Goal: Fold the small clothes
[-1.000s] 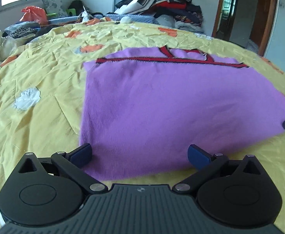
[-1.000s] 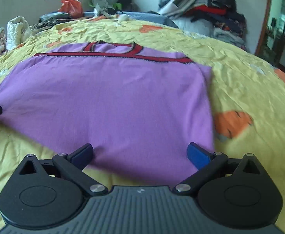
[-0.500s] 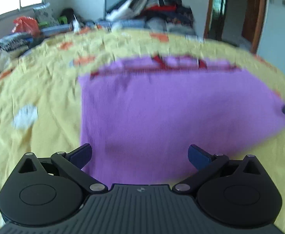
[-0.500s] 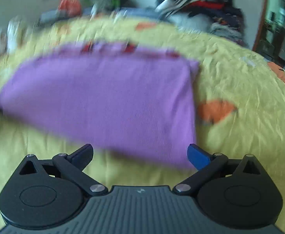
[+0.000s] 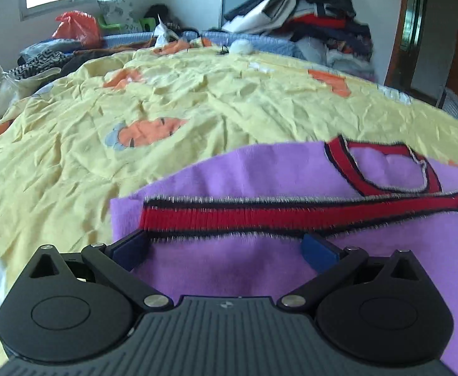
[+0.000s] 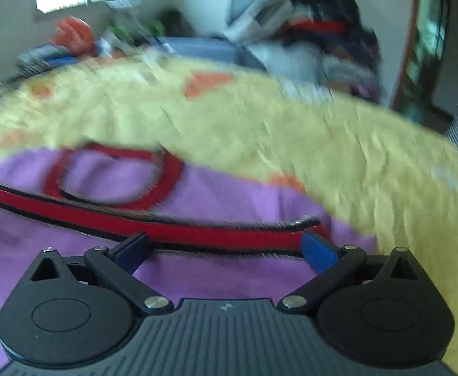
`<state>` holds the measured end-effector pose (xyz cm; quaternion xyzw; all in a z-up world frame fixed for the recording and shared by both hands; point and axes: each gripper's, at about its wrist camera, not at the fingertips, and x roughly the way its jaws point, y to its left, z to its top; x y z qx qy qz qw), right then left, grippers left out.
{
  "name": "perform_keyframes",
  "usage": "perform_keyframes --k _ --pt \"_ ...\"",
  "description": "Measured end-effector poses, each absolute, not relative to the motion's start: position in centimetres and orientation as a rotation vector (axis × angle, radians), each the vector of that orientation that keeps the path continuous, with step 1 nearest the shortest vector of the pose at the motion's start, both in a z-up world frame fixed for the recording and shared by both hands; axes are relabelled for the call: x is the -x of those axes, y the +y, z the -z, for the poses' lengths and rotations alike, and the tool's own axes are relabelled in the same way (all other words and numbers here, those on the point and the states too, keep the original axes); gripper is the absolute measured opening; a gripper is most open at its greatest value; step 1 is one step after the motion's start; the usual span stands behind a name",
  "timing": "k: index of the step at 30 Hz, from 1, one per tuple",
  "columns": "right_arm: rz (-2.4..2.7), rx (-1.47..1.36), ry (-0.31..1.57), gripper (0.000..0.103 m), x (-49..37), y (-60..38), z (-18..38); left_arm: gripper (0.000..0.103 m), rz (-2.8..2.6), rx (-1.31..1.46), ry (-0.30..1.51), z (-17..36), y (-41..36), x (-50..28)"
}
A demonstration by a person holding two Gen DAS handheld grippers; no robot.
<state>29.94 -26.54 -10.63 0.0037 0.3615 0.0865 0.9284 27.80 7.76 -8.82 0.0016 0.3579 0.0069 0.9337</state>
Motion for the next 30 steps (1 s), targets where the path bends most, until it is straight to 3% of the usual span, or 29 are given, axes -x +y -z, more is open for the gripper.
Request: perform_keyframes --k 19,27,30 --pt "0.087 -0.094 0.745 0.103 -28.6 -30.2 11.2 0.103 -0.007 0.004 0.717 9.0 8.0 -27.9" --pt "-0.159 0.065 0.457 0.103 -23.3 -27.1 9.2 0.103 -0.011 0.001 0.717 9.0 7.9 -27.9" --pt "-0.213 0.188 0.54 0.103 -24.3 -25.0 9.8 0.103 -0.011 0.001 0.716 9.0 7.9 -27.9"
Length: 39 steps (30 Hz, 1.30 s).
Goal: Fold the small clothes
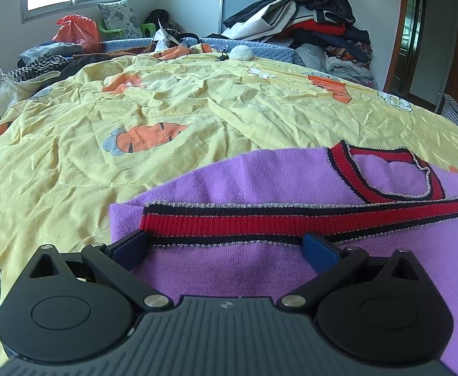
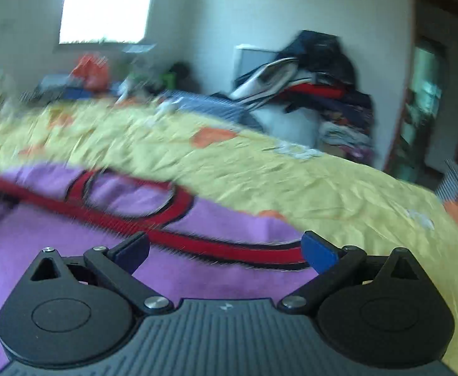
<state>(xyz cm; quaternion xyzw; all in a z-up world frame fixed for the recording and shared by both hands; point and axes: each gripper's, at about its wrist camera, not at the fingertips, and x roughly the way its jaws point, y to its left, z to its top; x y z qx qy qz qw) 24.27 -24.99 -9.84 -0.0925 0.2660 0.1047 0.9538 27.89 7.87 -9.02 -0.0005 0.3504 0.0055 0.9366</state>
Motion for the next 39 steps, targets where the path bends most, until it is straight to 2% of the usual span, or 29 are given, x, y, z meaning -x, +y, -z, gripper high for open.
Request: perform_keyframes --k 2,5,13,19,25,39 --pt "-0.224 0.191 0.665 0.103 -26.4 -24.6 10.6 0.103 -0.012 0.001 0.716 9.0 7.9 -27.9" --pt "-0.236 0.002 0.738 0.103 -28.1 -27.4 10.8 0.103 -0.012 -0.002 0.717 9.0 7.8 -27.9" --pt "-0.078 -0.05 0.77 0.103 -26.8 -27.9 10.1 0.103 -0.002 -0.005 0.728 8.2 7.4 -26.9" --pt "-0.087 -0.088 0.783 0.103 -23.9 -25.4 9.2 0.103 0.07 -0.006 0.665 6.0 1.9 -21.7" --pt "-0.066 0.003 0.78 0.103 -23.4 -23.4 10.0 0.103 0.094 -0.033 0.727 8.4 -2.3 -21.2" --pt "-0.07 0.003 0.733 0.103 -22.2 -23.7 10.5 0.103 0.102 -0.067 0.692 9.4 -1.8 -19.9"
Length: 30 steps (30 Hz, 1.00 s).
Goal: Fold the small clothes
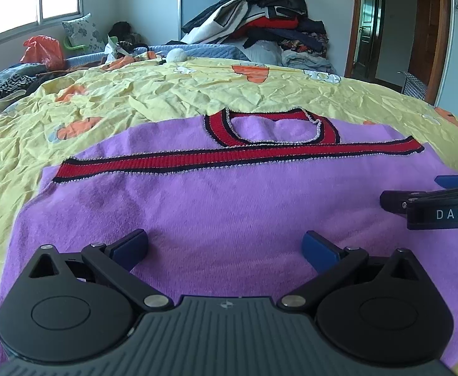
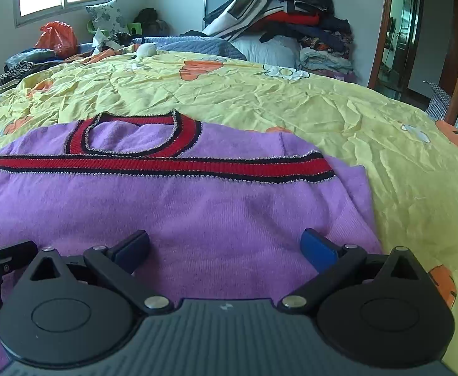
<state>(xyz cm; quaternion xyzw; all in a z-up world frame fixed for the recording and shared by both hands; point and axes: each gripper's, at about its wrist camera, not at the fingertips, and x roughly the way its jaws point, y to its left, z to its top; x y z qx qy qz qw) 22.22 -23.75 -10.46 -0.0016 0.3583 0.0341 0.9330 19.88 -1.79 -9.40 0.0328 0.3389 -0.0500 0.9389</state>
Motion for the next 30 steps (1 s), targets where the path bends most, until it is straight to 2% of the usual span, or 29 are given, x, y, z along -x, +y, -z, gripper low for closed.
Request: perform_keyframes --k 18,30 --pt "-0.066 -0.011 0.765 0.103 -18.7 -24.2 10.0 0.103 0.112 -0.07 0.734 9.5 -0.5 -15.2" --pt "-0.088 0.016 0.771 0.103 -12.0 -25.6 10.6 0.103 0.174 -0.101 0.752 9.4 2.1 -10.5"
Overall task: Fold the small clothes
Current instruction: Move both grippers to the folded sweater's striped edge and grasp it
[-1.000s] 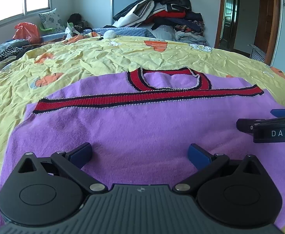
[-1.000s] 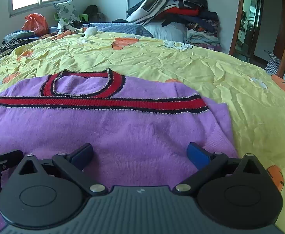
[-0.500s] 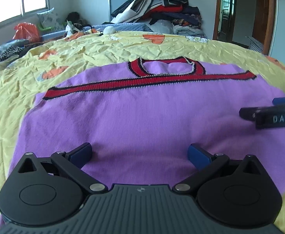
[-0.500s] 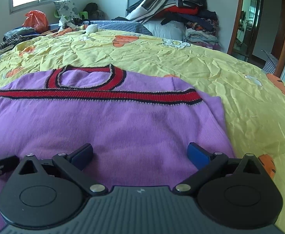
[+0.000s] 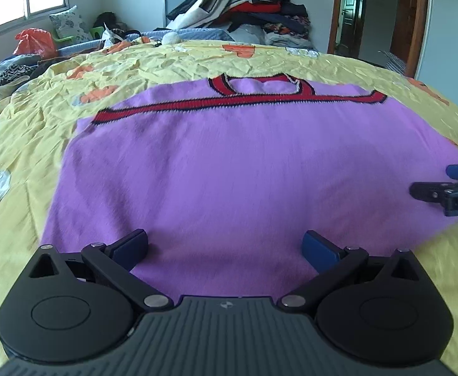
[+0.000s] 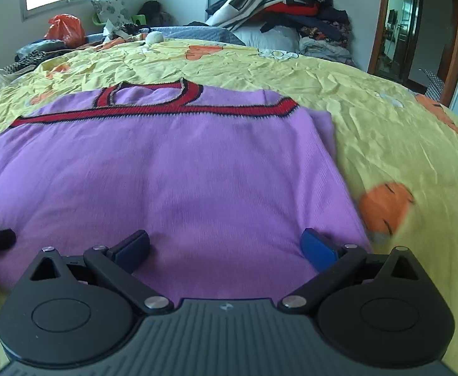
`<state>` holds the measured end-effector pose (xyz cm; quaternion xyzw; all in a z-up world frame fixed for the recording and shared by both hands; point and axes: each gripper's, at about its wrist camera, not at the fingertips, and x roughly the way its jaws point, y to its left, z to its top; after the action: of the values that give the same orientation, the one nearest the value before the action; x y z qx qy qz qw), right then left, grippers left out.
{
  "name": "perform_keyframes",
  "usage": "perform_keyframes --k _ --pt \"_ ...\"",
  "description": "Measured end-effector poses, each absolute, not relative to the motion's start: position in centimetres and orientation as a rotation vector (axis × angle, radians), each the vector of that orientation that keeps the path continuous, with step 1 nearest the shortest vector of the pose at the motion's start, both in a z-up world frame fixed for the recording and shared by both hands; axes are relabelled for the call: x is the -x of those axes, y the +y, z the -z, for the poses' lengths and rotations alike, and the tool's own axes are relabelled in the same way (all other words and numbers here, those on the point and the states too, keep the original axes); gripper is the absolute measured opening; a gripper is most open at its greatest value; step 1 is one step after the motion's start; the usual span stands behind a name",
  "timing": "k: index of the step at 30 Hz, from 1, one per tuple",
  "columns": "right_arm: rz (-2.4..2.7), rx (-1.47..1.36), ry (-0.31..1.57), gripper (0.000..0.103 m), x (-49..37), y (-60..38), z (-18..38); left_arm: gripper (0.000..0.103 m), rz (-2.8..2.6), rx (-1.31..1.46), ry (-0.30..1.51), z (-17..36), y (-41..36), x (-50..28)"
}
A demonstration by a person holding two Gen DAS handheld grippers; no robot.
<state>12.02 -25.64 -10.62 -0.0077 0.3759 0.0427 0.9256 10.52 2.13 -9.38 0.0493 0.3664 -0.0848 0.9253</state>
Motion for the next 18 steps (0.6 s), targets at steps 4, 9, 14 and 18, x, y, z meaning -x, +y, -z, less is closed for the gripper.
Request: perform_keyframes --k 4,9,14,18 --pt "-0.126 0.014 0.774 0.103 -9.4 -26.8 10.4 0.103 0.194 -0.085 0.757 9.1 3.4 -9.3" --pt "-0.089 -0.049 0.699 0.103 -8.3 -30.8 9.0 0.103 0.171 -0.003 0.75 8.6 6.9 -8.2" --pt "-0.088 -0.189 0.701 0.099 -9.5 -35.0 9.5 0.103 0.12 0.032 0.761 8.3 10.4 -8.3" --pt "-0.112 -0.158 0.732 0.036 -10.0 -34.7 10.1 0.103 0.028 0.037 0.818 8.3 12.0 -8.9"
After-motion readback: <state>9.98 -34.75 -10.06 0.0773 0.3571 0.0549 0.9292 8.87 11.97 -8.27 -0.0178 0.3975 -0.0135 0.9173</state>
